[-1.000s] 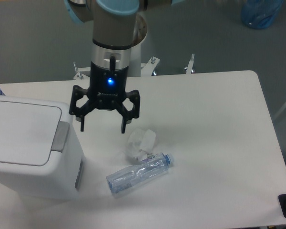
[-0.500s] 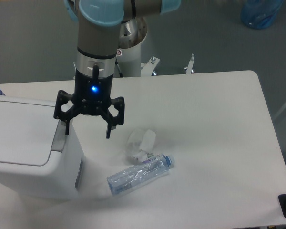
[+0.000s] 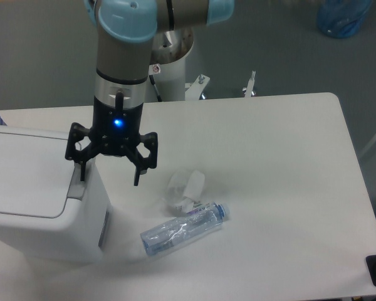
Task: Open the trash can
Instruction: 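Press the gripper finger down on the lid edge to flip it open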
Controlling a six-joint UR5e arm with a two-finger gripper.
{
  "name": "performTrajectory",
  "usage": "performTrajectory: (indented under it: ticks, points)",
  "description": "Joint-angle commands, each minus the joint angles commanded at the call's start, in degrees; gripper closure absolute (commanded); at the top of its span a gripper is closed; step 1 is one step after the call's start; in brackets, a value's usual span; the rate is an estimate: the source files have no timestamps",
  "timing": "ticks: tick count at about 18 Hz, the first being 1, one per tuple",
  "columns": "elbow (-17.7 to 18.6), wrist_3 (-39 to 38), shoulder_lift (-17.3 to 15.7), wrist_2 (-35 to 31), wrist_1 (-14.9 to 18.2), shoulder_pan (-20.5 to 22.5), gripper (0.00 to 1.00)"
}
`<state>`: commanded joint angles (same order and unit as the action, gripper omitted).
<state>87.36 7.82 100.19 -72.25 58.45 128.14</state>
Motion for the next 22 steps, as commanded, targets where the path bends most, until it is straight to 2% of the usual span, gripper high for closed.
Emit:
performTrajectory:
  ticks: [22]
  points:
    - [-0.1,0.1,0.7,-0.1,0.0,-0.1,0.00]
